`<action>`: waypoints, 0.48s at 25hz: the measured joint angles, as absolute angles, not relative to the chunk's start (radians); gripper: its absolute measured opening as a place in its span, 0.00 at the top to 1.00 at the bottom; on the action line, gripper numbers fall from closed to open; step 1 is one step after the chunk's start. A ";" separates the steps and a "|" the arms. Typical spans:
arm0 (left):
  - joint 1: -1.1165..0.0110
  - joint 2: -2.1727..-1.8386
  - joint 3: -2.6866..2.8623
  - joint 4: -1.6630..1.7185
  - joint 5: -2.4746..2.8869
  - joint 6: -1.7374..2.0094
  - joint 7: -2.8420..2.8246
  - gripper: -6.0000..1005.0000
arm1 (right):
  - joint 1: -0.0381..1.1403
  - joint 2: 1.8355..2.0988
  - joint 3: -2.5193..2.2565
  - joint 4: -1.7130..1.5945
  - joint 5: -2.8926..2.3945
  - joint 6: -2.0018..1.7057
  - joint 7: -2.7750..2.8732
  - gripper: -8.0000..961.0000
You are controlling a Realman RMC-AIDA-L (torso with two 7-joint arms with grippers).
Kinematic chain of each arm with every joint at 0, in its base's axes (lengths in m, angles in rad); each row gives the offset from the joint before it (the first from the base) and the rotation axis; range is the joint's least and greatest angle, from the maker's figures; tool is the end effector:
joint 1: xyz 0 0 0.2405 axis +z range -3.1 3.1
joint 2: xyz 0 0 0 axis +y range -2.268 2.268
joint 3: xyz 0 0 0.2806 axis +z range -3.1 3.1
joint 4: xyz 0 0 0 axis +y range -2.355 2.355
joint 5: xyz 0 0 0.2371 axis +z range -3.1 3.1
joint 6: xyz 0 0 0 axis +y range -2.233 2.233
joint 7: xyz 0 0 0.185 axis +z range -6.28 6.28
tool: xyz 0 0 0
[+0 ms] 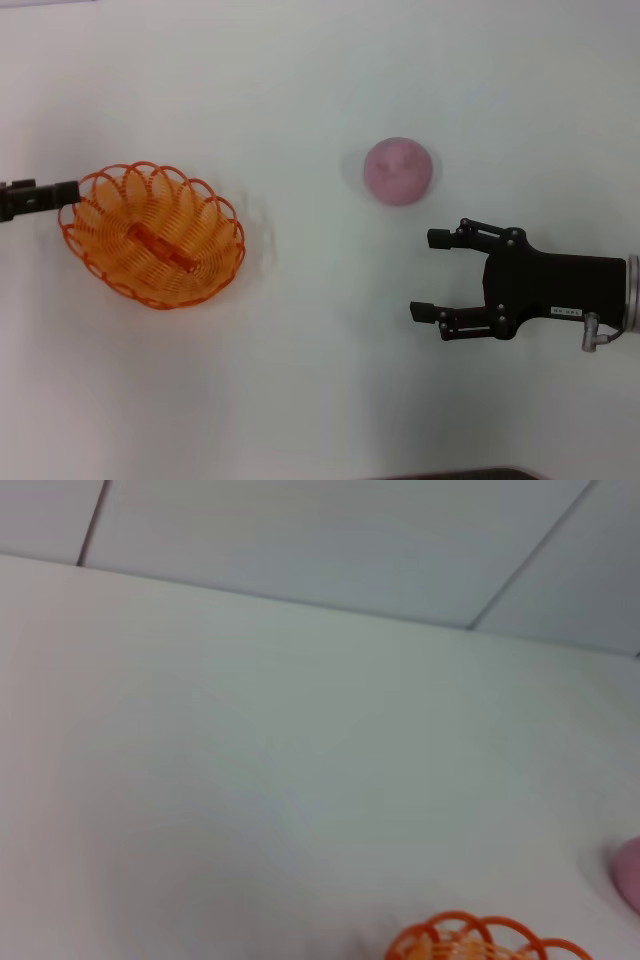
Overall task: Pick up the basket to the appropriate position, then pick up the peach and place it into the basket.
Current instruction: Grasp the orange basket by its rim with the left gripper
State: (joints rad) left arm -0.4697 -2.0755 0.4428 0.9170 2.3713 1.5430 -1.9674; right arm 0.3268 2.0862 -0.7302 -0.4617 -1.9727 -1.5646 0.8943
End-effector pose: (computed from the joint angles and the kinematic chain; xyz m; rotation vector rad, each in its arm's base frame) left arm -0.3616 0.3676 0.0226 -2.3173 -1.3747 -0.4034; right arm 0.3454 0.2801 -0.0908 -2.7389 0.4229 0.6784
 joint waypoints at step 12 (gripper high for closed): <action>-0.594 -2.066 0.700 1.018 2.547 1.496 -2.144 0.18 | 0.328 2.086 -0.730 -0.462 -1.973 -1.565 0.894 0.00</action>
